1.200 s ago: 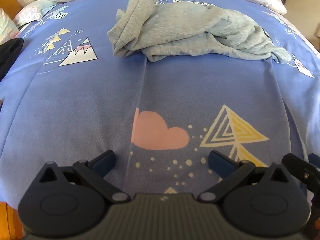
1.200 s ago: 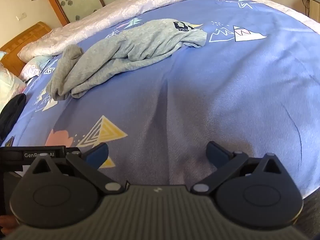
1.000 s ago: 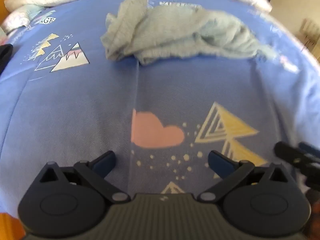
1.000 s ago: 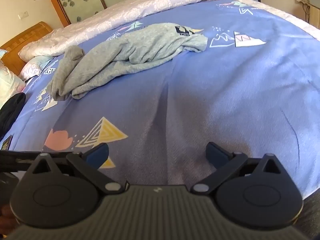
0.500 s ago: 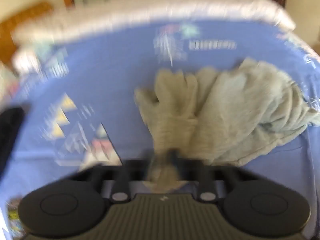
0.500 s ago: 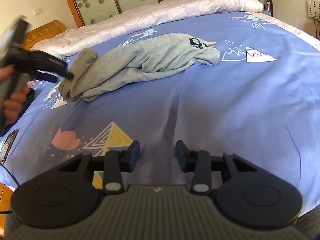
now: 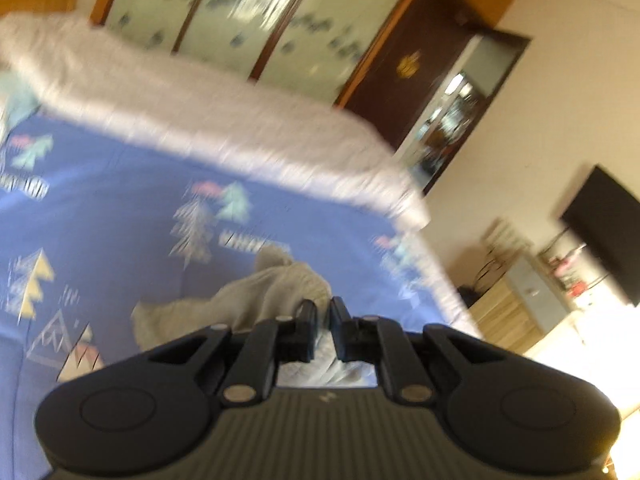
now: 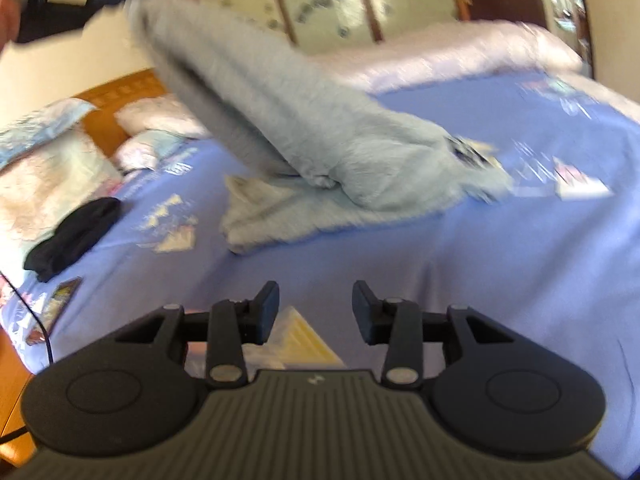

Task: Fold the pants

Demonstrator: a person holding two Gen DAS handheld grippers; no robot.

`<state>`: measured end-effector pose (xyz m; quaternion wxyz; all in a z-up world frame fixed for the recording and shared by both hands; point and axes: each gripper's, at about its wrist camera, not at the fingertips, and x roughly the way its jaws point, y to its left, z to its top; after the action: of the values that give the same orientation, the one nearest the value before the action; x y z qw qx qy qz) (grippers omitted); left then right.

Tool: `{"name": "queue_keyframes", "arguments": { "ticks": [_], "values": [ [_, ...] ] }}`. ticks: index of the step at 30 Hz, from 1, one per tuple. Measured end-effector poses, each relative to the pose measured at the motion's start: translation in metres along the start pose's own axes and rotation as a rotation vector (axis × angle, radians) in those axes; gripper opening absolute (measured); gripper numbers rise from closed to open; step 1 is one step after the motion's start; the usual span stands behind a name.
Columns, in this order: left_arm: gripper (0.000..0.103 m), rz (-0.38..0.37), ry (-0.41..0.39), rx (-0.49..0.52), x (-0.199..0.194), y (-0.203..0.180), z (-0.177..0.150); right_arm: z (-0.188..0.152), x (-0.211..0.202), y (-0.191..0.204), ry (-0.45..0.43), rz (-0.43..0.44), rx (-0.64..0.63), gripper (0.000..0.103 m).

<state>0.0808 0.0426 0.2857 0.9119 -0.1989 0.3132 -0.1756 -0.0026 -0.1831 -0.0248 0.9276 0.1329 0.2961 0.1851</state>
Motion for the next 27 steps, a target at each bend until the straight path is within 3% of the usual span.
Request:
{"name": "queue_keyframes", "arguments": {
  "ticks": [3, 5, 7, 9, 14, 15, 18, 24, 26, 27],
  "values": [
    [0.008, -0.018, -0.046, 0.026, -0.018, -0.026, 0.008, 0.014, 0.011, 0.008, -0.011, 0.038, -0.002, 0.044],
    [0.008, -0.032, -0.063, 0.03, -0.029, -0.036, 0.013, 0.023, 0.016, 0.013, -0.034, 0.051, 0.001, 0.052],
    [0.008, -0.045, -0.08, 0.035, -0.039, -0.045, 0.019, 0.026, 0.017, 0.017, -0.082, 0.02, -0.016, 0.066],
    [0.008, -0.051, -0.106, 0.049, -0.054, -0.051, 0.023, 0.026, 0.017, 0.018, -0.111, -0.005, -0.031, 0.068],
    [0.008, -0.072, -0.158, 0.071, -0.084, -0.053, 0.025, 0.016, 0.027, 0.017, -0.087, -0.035, -0.024, 0.07],
    [0.008, -0.065, -0.17, 0.077, -0.087, -0.052, 0.026, 0.014, 0.031, 0.019, -0.081, -0.04, -0.047, 0.068],
    [0.008, -0.051, -0.183, 0.064, -0.097, -0.039, 0.027, 0.019, 0.038, 0.025, -0.065, -0.08, -0.108, 0.004],
    [0.008, 0.002, -0.205, 0.0, -0.11, -0.001, 0.034, 0.039, 0.001, -0.002, -0.182, -0.114, -0.048, 0.003],
    [0.008, 0.002, -0.214, -0.015, -0.117, 0.011, 0.034, 0.033, -0.006, -0.01, -0.181, -0.091, -0.017, 0.009],
    [0.008, 0.006, -0.219, -0.014, -0.121, 0.017, 0.033, 0.03, -0.006, -0.014, -0.161, -0.073, 0.001, 0.019]
  ]
}}
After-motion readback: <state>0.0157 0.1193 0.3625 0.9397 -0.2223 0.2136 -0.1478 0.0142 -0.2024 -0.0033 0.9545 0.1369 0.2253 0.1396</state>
